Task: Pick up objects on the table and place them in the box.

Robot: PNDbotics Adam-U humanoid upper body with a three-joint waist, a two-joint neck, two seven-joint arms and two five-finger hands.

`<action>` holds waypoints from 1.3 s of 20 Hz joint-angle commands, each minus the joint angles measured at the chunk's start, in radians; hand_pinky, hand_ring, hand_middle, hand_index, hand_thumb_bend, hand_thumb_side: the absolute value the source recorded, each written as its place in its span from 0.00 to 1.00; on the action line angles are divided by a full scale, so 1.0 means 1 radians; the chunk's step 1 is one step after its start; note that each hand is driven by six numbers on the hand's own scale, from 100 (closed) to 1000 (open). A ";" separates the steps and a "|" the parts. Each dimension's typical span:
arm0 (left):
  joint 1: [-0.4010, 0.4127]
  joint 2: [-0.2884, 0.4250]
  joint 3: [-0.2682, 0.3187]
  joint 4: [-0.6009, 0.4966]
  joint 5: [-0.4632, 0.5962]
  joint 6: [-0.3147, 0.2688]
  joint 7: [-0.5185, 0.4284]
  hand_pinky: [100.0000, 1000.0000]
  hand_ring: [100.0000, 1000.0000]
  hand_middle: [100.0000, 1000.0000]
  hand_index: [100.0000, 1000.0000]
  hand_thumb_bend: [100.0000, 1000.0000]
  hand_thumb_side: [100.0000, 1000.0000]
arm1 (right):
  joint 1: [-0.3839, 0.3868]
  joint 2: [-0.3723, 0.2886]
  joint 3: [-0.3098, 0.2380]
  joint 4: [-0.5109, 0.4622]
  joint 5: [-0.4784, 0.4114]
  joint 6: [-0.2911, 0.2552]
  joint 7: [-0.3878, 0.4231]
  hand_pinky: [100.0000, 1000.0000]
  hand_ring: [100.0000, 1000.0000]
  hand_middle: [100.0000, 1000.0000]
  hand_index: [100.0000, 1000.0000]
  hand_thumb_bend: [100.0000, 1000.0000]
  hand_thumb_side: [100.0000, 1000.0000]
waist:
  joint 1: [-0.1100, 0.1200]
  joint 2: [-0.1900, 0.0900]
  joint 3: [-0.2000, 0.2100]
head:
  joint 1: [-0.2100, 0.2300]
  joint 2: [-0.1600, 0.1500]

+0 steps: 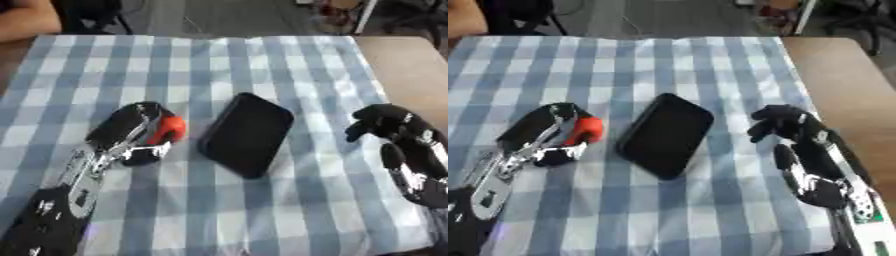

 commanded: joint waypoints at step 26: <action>-0.021 0.031 0.002 -0.100 0.124 0.024 -0.009 0.77 0.52 0.36 0.17 0.00 0.31 | -0.002 -0.008 -0.006 -0.010 0.004 -0.298 0.291 0.57 0.65 0.74 0.89 0.00 0.33 | 0.002 -0.011 0.002 | 0.000 -0.006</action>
